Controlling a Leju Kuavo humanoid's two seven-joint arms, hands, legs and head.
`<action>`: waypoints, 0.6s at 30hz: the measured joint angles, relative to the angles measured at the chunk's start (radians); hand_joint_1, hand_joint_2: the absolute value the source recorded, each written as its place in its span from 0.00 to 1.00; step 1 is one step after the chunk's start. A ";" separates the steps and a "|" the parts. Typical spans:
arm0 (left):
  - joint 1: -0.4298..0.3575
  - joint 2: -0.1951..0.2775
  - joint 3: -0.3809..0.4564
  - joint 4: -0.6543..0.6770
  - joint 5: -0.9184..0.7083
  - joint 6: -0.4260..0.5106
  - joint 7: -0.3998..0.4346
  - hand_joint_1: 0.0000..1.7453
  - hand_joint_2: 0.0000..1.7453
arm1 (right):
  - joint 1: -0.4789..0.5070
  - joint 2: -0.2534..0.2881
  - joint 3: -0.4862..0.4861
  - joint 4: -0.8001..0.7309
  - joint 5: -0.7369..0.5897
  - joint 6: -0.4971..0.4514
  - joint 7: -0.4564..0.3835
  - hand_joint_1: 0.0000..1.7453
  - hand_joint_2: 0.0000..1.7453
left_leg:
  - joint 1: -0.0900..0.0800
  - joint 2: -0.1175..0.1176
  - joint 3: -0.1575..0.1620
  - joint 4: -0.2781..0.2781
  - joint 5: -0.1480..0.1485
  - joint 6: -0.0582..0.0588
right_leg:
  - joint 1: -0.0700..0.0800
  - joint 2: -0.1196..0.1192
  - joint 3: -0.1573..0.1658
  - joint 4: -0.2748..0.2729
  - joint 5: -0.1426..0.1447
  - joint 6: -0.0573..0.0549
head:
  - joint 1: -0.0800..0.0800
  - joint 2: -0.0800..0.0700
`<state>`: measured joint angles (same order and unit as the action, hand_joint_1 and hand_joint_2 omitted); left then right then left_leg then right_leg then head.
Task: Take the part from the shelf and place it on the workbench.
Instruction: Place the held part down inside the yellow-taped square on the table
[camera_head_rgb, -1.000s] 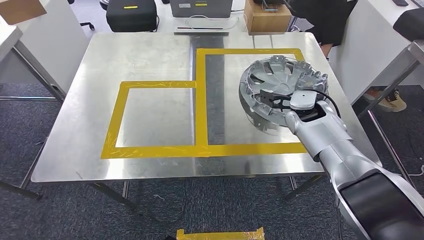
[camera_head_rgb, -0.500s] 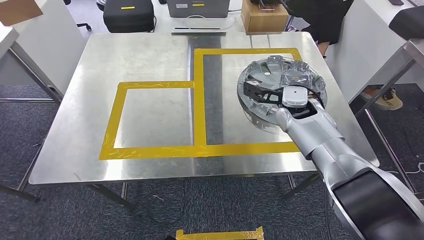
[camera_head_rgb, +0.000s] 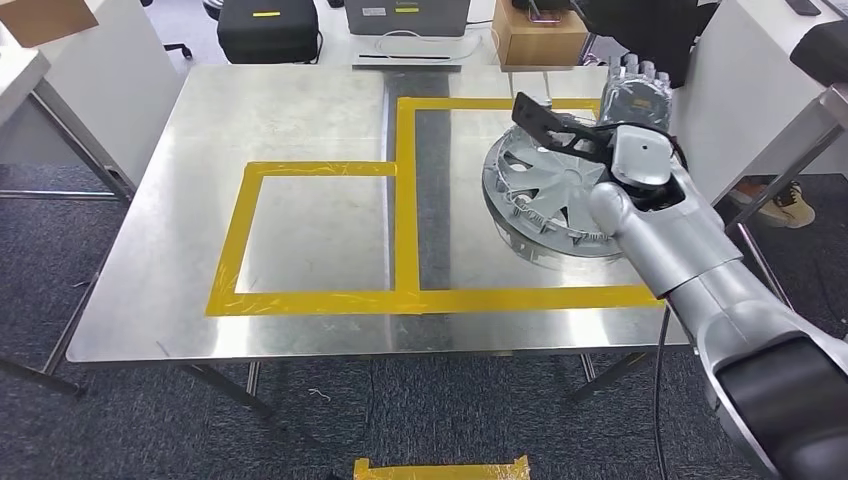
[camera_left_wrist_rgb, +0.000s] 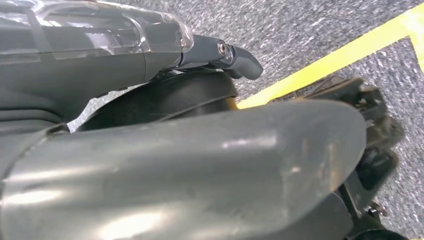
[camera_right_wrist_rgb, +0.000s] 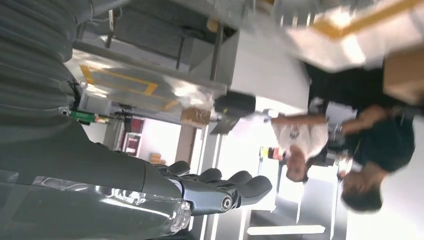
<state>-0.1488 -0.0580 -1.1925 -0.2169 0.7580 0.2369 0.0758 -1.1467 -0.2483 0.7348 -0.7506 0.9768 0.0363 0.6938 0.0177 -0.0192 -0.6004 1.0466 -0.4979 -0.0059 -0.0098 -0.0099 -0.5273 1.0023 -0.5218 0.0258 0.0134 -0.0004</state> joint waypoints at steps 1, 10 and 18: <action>0.003 0.001 0.000 0.000 0.003 0.004 -0.003 0.00 0.00 | 0.011 -0.038 -0.017 -0.045 0.002 0.007 0.003 0.00 1.00 | 0.000 -0.006 0.001 0.000 0.000 0.000 | 0.000 -0.004 0.003 -0.001 -0.001 0.002 | 0.000 0.000; 0.020 0.016 0.002 0.003 0.028 0.012 -0.008 0.00 0.00 | 0.333 -0.345 -0.403 -0.391 0.075 0.179 0.010 0.00 1.00 | 0.002 -0.054 0.013 -0.001 -0.001 0.001 | 0.000 -0.041 0.032 -0.016 -0.012 0.014 | 0.000 0.000; 0.035 0.028 0.003 0.003 0.038 0.014 0.002 0.00 0.00 | 0.868 -0.497 -0.928 -0.595 0.035 0.153 0.013 0.00 1.00 | 0.001 -0.062 0.016 -0.003 -0.005 0.007 | -0.001 -0.054 0.044 -0.025 -0.017 0.018 | 0.001 0.000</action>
<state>-0.1135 -0.0302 -1.1898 -0.2138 0.7960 0.2507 0.0777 -0.2790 -0.7455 -0.1929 -1.3461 1.0122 0.1889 0.7073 0.0184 -0.0810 -0.5846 1.0431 -0.5033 0.0014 -0.0113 -0.0637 -0.4832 0.9777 -0.5383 0.0433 0.0148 -0.0004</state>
